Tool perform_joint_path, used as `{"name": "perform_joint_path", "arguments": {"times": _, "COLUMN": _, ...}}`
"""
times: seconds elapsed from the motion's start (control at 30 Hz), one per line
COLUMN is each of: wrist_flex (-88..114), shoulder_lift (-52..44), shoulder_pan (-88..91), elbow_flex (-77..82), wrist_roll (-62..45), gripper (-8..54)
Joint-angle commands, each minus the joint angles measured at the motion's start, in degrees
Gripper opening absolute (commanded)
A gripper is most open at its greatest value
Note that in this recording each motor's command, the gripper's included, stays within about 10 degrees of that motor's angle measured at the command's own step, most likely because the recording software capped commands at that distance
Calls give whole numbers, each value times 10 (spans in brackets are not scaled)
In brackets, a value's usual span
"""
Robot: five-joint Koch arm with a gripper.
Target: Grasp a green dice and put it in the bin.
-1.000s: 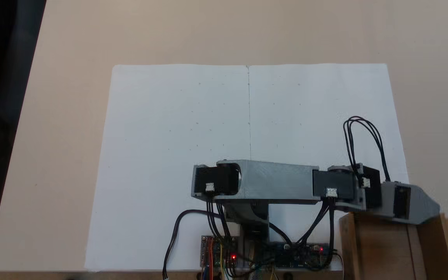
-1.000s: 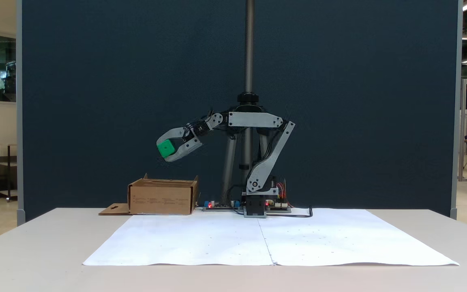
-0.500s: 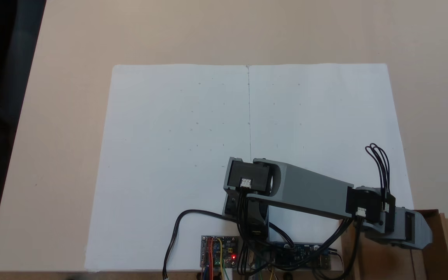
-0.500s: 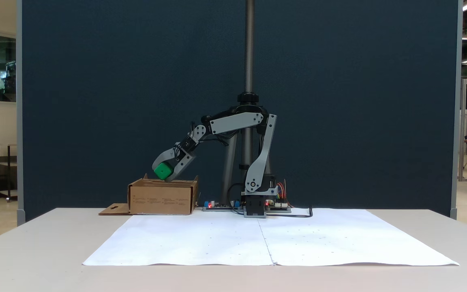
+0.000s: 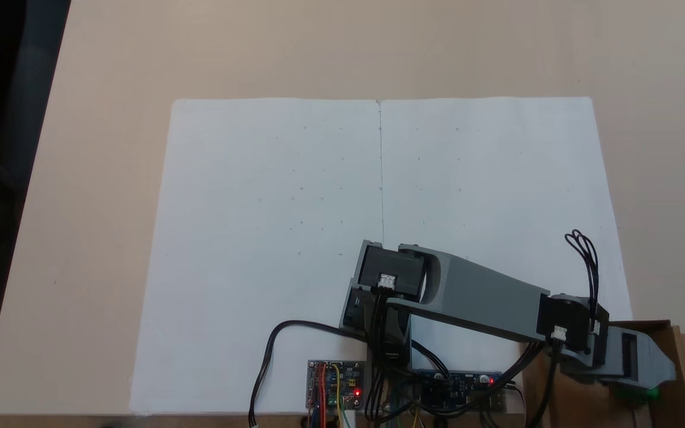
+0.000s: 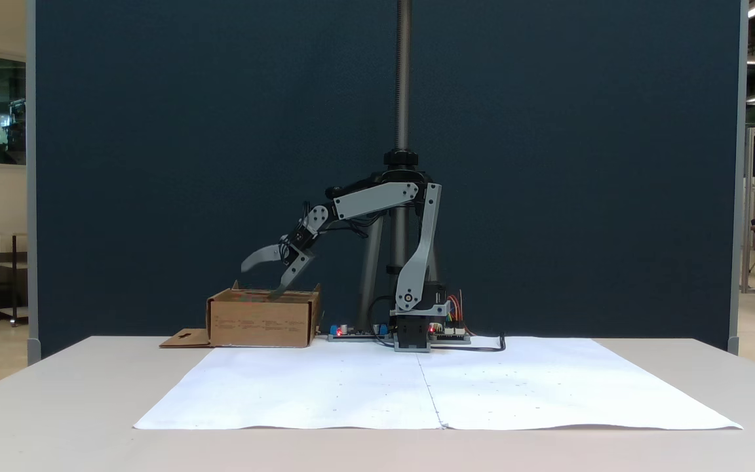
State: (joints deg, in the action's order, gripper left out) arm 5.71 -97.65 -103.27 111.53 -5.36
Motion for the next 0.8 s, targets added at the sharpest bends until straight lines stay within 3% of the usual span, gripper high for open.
{"name": "perform_joint_path", "arguments": {"times": 0.0, "wrist_flex": -22, "shoulder_lift": -19, "shoulder_pan": -15, "elbow_flex": -33, "wrist_roll": -55, "gripper": 409}}
{"name": "perform_joint_path", "arguments": {"times": 0.33, "wrist_flex": -20, "shoulder_lift": -134, "shoulder_pan": 47, "elbow_flex": -34, "wrist_roll": 39, "gripper": 408}}
{"name": "perform_joint_path", "arguments": {"times": 0.77, "wrist_flex": -35, "shoulder_lift": -217, "shoulder_pan": 418, "elbow_flex": -34, "wrist_roll": 82, "gripper": 415}}
